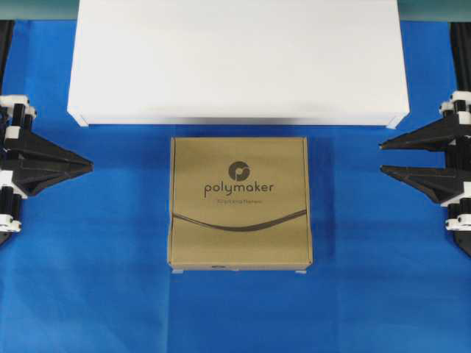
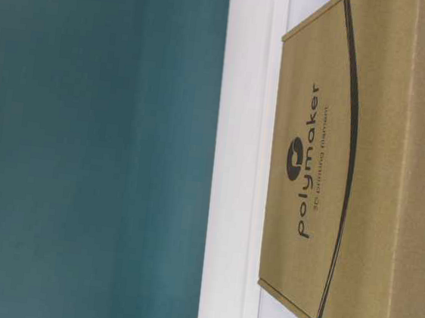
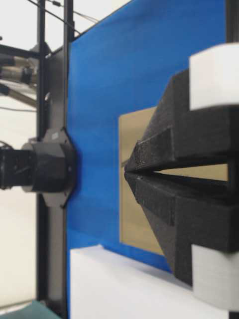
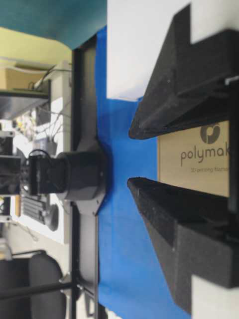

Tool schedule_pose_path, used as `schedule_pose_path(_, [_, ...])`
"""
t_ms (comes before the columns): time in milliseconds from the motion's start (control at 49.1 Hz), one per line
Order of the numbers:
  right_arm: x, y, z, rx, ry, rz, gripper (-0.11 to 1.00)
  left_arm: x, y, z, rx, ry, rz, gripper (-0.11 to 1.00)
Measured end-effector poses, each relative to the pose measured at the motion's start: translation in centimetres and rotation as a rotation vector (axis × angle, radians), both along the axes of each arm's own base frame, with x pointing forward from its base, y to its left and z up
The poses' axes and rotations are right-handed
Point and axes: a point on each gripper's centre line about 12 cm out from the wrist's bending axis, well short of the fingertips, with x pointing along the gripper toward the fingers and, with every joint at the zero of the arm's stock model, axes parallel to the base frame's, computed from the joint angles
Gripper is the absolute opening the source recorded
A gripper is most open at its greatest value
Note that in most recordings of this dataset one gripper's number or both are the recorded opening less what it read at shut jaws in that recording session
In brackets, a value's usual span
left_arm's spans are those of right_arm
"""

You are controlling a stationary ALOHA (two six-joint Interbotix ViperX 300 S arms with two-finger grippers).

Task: Place the cardboard box on the stand after clamping it between your arms.
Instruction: 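Rotate both grippers inward toward the sides of the polymaker box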

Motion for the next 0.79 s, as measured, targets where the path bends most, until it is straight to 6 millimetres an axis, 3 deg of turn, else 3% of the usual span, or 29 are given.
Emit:
schedule_pose_path(81, [0.1, 0.0, 0.4, 0.018, -0.003, 0.000, 0.22, 0.2, -0.1, 0.2, 0.004, 0.015, -0.006, 0.09])
schedule_pose_path(143, [0.2, 0.0, 0.6, 0.041, 0.015, -0.002, 0.15, 0.5, -0.1, 0.5, 0.003, 0.032, -0.008, 0.02])
schedule_pose_path(265, [0.4, 0.0, 0.7, 0.062, 0.084, -0.002, 0.06, 1.0, -0.1, 1.1, 0.006, 0.077, -0.006, 0.01])
schedule_pose_path(428, [0.4, 0.0, 0.3, 0.066, 0.250, -0.002, 0.05, 1.5, 0.0, 0.7, 0.013, 0.216, 0.002, 0.01])
schedule_pose_path(794, [-0.8, 0.0, -3.9, 0.067, 0.785, -0.011, 0.05, 1.1, 0.5, -2.4, 0.053, 0.668, 0.017, 0.01])
